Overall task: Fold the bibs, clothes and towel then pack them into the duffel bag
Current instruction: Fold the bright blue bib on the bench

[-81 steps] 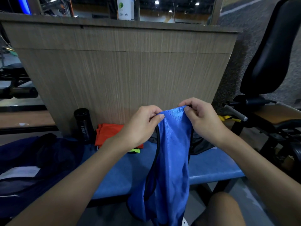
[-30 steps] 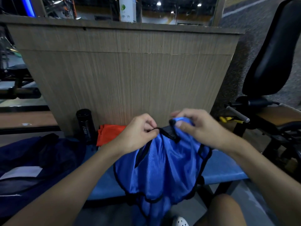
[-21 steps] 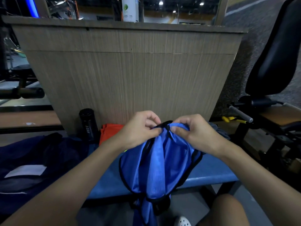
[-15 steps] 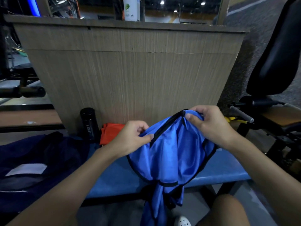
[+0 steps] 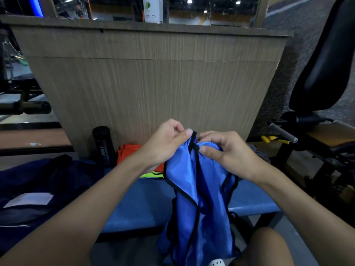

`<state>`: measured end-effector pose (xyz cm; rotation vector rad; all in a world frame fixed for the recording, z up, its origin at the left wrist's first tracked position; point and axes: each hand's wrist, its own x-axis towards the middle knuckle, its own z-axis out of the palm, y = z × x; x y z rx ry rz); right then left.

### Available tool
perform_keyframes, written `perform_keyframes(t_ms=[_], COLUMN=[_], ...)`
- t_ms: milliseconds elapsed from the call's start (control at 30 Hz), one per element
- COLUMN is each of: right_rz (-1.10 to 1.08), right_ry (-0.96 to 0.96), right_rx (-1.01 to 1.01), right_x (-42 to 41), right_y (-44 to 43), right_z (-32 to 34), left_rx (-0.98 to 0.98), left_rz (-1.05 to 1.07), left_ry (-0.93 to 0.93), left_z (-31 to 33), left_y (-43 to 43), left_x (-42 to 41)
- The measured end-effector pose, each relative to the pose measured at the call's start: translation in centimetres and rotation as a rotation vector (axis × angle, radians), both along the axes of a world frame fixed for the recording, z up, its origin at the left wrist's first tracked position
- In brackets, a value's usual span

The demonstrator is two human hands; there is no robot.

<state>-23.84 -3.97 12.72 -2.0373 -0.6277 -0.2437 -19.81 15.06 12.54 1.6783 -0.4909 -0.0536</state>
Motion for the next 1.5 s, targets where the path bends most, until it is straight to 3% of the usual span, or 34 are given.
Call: perform_keyframes(t_ms=[300, 467, 567, 733, 800, 967, 1067, 1167, 1233, 1400, 1500], right_rz=[-0.11, 0.002, -0.069, -0.141, -0.156, -0.189, -0.29, -0.432, -0.371, 0.018, 0.015], right_ry=[-0.073, 0.011, 0.0, 0.009, 0.011, 0.002, 0.0, -0.043, -0.066, 0.049, 0.028], right_rx=[0.055, 0.031, 0.038, 0.125, 0.166, 0.181, 0.103, -0.127, -0.176, 0.052, 0.004], right_x=[0.1, 0.1, 0.3, 0.6, 0.6, 0.7, 1.0, 1.3, 1.0, -0.6, -0.3], right_y=[0.3, 1.0, 1.0, 0.3, 0.1, -0.3, -1.3, -2.5, -2.5, -1.3, -0.8], right_z=[0.2, 0.0, 0.0, 0.5, 0.8, 1.2, 1.3, 1.2, 1.4, 1.7, 0.8], left_rx=[0.004, 0.044, 0.082, 0.02, 0.088, 0.248, 0.157, 0.126, 0.175, 0.225, 0.215], left_rz=[0.061, 0.026, 0.093, -0.093, -0.119, 0.082, 0.081, 0.092, 0.081, 0.066, 0.035], left_ry=[-0.027, -0.066, -0.096, 0.007, -0.065, -0.328, -0.248, -0.2, -0.24, -0.327, -0.32], left_z=[-0.2, 0.3, 0.1, -1.4, -2.2, -3.1, -2.1, -1.1, -0.5, 0.8, 1.1], left_y=[1.3, 1.1, 0.8, 1.6, 1.5, 1.1, 1.2, 1.2, 1.1, 0.3, 0.0], left_x=[-0.1, -0.4, -0.1, -0.7, -0.9, -0.4, -0.1, 0.3, 0.4, 0.5, 0.4])
